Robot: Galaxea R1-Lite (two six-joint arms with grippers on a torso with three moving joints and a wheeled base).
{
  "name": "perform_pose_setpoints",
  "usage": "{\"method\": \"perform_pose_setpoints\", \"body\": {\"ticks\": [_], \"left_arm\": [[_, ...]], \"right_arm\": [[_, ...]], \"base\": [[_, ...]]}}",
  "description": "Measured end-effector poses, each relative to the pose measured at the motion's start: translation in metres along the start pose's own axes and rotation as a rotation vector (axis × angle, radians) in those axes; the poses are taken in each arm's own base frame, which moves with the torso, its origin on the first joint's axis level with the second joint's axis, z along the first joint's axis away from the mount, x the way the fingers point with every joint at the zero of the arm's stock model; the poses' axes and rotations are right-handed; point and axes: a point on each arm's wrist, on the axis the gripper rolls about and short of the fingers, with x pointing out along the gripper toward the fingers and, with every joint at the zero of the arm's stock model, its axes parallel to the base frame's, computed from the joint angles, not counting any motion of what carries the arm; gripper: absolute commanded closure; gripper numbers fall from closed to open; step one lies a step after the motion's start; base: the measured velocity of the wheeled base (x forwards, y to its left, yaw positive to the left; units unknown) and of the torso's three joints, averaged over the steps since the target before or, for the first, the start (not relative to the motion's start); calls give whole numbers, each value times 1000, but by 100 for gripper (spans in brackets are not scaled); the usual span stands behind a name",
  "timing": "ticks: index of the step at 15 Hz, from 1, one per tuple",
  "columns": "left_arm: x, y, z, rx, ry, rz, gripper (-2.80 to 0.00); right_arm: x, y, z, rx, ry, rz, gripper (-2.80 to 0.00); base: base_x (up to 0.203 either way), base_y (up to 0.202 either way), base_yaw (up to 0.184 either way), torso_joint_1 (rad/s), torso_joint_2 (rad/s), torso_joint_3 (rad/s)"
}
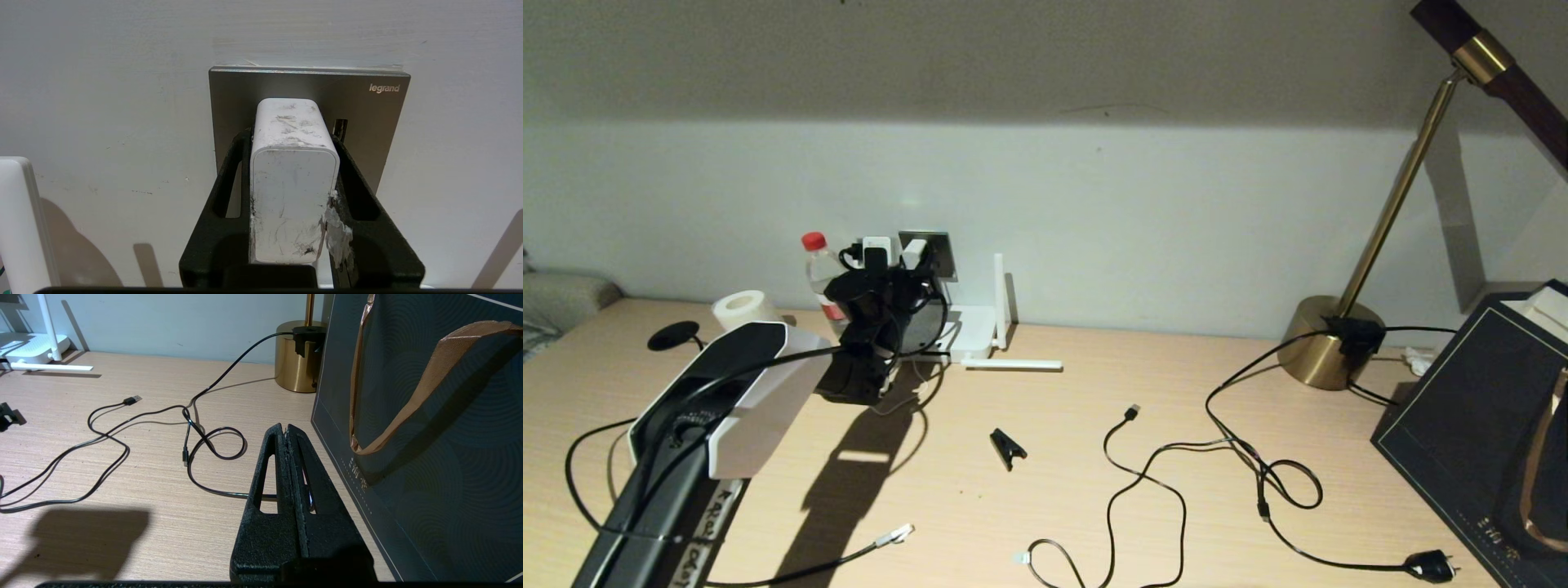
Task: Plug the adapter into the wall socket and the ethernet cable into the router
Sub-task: Plug plug into socket
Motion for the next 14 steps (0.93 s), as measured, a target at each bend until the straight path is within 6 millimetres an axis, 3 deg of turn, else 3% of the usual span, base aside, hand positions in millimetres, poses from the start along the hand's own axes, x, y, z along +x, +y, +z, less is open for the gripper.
{"method": "perform_pose_setpoints", "body": {"ticks": [14], "left_arm": [[-1, 0, 0, -2, -16, -1, 0]], "right_arm": [[0, 0, 0, 0, 0, 0, 0]], "base": [[0, 0, 0, 0, 0, 0]]}}
